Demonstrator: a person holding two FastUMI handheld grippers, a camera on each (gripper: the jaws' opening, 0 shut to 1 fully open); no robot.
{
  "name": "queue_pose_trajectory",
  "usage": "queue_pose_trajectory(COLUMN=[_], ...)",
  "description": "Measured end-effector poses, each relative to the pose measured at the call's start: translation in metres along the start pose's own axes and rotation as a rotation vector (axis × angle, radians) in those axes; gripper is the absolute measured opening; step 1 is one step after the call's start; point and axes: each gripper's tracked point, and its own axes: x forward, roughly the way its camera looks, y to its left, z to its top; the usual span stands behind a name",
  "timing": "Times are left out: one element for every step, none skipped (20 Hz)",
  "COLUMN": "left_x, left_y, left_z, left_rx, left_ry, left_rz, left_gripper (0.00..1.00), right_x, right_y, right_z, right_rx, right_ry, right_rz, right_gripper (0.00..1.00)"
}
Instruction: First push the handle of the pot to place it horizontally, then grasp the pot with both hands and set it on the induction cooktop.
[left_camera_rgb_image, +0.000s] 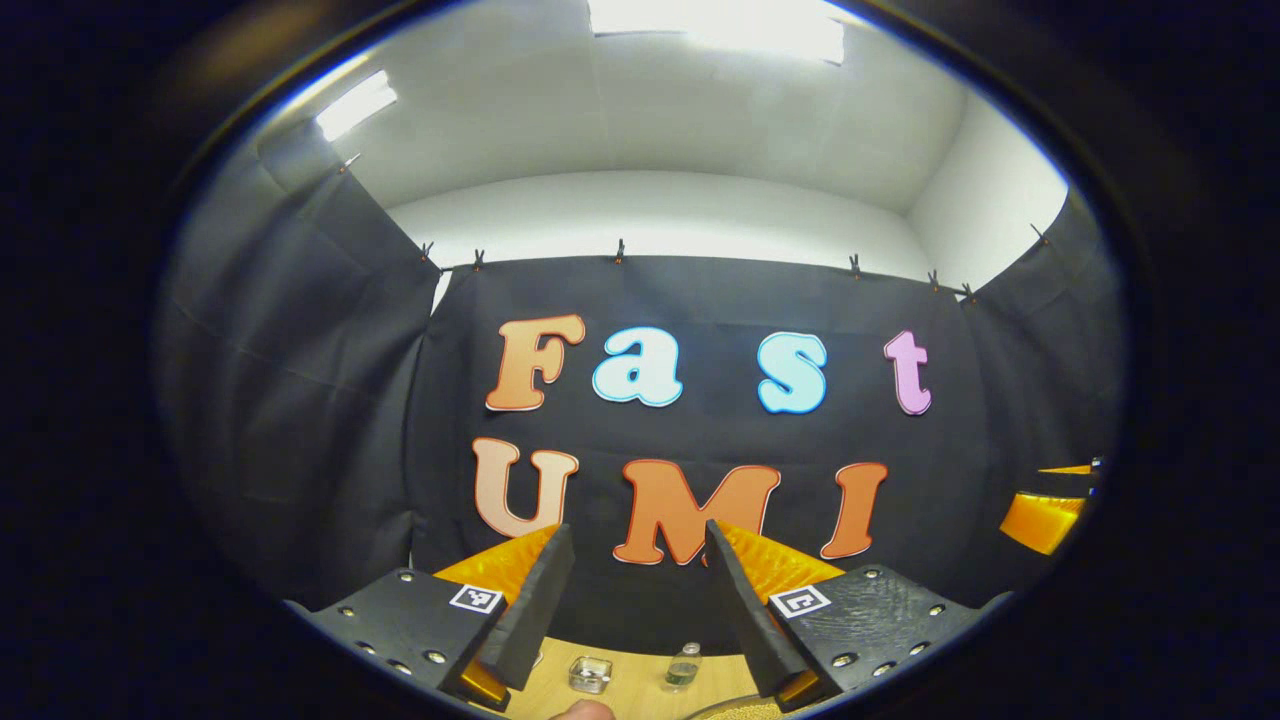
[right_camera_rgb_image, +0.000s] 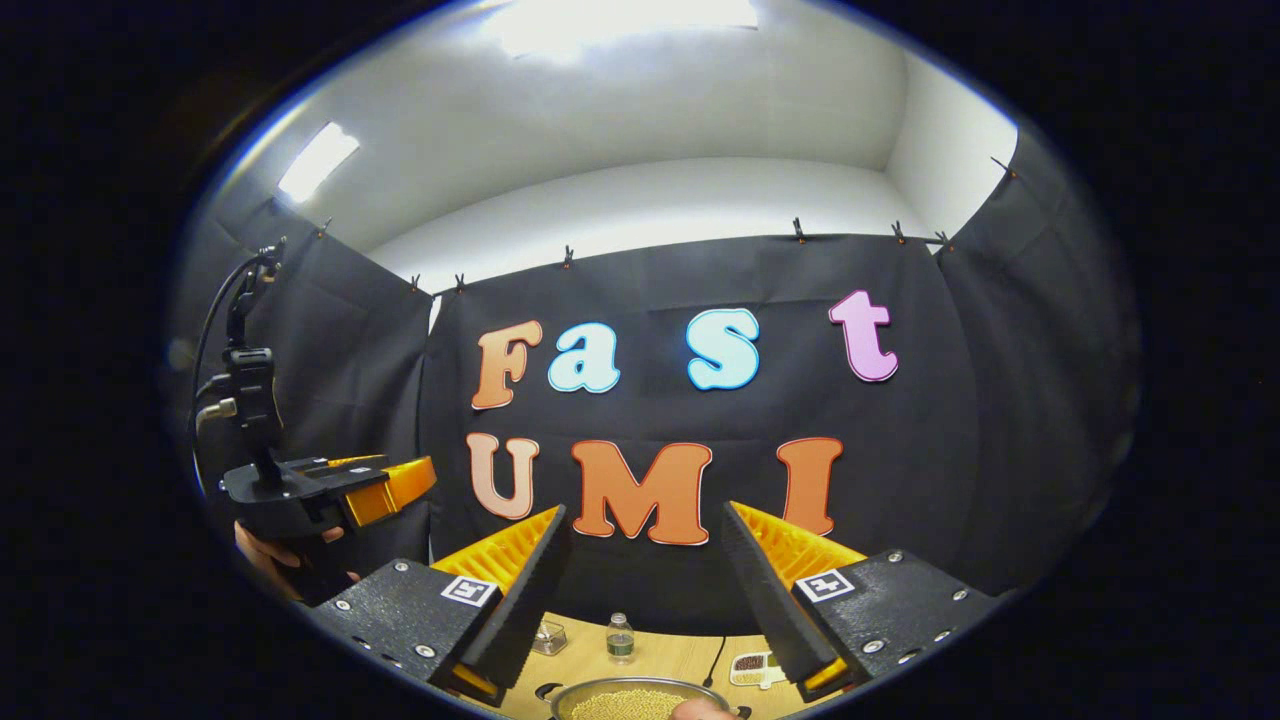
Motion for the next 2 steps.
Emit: queue_pose_trajectory(left_x=[-0.0019,-0.0024], left_y=[-0.0019,-0.0027], left_z=[0.0038,0.0053], left_rx=[-0.001,0.003], left_ry=[-0.009,-0.016], left_rz=[-0.001,-0.001], left_gripper=[0.80,0.80], right_x=[-0.0020,0.0041], right_y=[-0.0036,-0.0016], right_z=[0.0051,0.0019], right_rx=[-0.007,-0.017], right_ry=[-0.011,-0.015], right_rz=[-0.008,-0.012], right_gripper=[0.93,0.93])
